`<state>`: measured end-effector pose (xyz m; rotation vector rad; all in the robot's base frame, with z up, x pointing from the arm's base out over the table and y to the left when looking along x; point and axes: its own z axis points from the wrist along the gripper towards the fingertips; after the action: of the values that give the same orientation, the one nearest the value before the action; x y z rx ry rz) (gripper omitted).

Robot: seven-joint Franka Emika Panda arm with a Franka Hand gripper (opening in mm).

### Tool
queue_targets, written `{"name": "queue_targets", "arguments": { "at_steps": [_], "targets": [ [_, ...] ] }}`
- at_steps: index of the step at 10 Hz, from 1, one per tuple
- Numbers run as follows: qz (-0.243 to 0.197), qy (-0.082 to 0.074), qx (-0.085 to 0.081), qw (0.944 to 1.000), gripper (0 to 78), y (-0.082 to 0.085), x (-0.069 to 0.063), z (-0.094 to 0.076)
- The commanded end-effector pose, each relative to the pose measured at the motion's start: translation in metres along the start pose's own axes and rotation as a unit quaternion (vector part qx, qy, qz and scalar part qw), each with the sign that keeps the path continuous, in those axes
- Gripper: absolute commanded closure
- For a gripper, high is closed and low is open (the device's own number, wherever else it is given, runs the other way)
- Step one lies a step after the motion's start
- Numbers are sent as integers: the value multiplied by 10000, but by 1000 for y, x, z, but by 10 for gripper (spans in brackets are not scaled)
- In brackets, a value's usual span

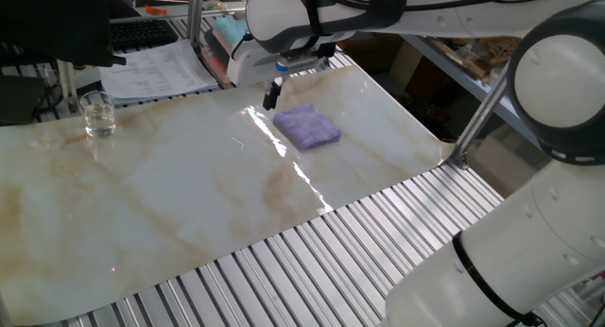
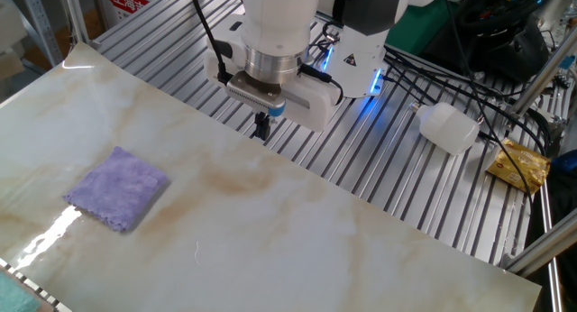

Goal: Clean the tabletop with a sponge

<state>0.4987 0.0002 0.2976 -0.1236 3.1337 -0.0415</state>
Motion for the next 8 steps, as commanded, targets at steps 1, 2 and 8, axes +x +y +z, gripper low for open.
{"name": "queue_targets", "arguments": {
  "at_steps": [1,2,8],
  "targets": [
    [-1,-13,2,10000,776,0,0,-1],
    [0,-13,2,10000,776,0,0,-1],
    [12,-16,4,10000,776,1,0,2]
  ]
}}
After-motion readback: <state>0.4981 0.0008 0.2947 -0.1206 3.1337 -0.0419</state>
